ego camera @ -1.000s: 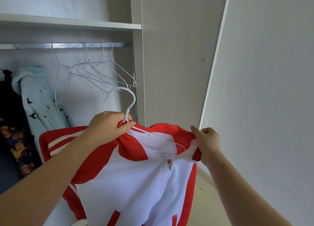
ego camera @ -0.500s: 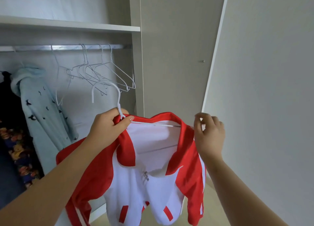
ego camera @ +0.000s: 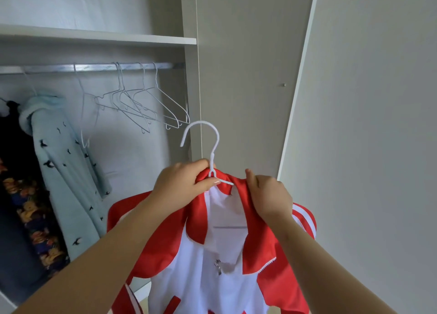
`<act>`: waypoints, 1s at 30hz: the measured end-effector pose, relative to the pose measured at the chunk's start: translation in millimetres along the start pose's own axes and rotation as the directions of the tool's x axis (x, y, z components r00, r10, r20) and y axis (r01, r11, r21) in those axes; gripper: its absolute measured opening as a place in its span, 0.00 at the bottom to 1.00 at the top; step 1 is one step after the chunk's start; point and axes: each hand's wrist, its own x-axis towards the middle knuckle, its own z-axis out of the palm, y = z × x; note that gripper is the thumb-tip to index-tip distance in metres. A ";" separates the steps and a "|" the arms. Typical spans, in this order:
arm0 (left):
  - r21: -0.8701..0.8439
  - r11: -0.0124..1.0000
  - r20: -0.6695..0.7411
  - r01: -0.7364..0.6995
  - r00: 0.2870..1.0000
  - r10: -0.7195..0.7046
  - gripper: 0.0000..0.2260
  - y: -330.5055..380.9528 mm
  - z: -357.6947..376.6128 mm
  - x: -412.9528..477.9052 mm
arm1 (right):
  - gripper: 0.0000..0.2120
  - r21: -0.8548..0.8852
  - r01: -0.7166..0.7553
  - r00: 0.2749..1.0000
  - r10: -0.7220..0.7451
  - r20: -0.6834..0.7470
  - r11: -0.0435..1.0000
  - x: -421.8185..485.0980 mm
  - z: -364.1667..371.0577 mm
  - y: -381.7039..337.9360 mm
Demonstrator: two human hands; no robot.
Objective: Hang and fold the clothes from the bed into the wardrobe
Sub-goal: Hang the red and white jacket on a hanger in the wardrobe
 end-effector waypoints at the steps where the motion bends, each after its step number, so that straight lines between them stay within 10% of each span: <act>1: 0.163 0.985 -0.029 -0.064 0.997 0.070 0.15 -6.9 -2.0 -0.3 | 0.26 0.003 -0.040 0.999 0.040 -0.009 0.999 1.3 -1.1 5.6; 5: 0.309 0.949 -0.155 0.066 0.988 -0.018 0.09 -19.4 -8.6 -1.7 | 0.25 -0.002 -0.129 0.991 0.129 -0.029 0.992 3.4 -0.2 20.6; 9: -0.236 0.914 -0.024 0.329 0.939 -0.344 0.10 2.1 12.1 -12.6 | 0.23 0.019 -0.194 0.981 0.194 -0.021 0.981 2.4 4.8 20.1; 12: -0.607 0.677 0.348 0.416 0.905 -0.244 0.13 27.0 21.1 -31.2 | 0.22 0.104 -0.260 0.965 0.261 0.009 0.960 5.4 4.4 23.2; 14: -0.594 0.766 0.397 0.245 0.918 0.015 0.12 34.9 23.0 -38.6 | 0.22 0.144 -0.264 0.964 0.264 0.023 0.954 5.8 4.0 24.0; 17: -0.225 0.963 -0.025 -0.151 0.989 0.149 0.08 19.2 13.7 -26.4 | 0.23 0.186 -0.262 0.964 0.264 0.012 0.947 4.5 0.7 26.2; 19: 0.008 0.996 -0.149 -0.093 0.984 0.093 0.19 6.3 3.8 -15.1 | 0.23 0.228 -0.286 0.957 0.291 0.013 0.931 4.9 -2.8 31.3; 22: 0.278 0.949 0.063 0.147 0.983 -0.171 0.29 1.4 6.0 -6.5 | 0.25 0.322 -0.319 0.945 0.325 0.038 0.891 5.8 -5.4 34.5; 30: -0.420 0.814 0.143 0.401 0.915 -0.377 0.09 23.2 25.5 -1.1 | 0.27 0.316 -0.201 0.980 0.191 0.064 0.927 3.3 -1.2 23.1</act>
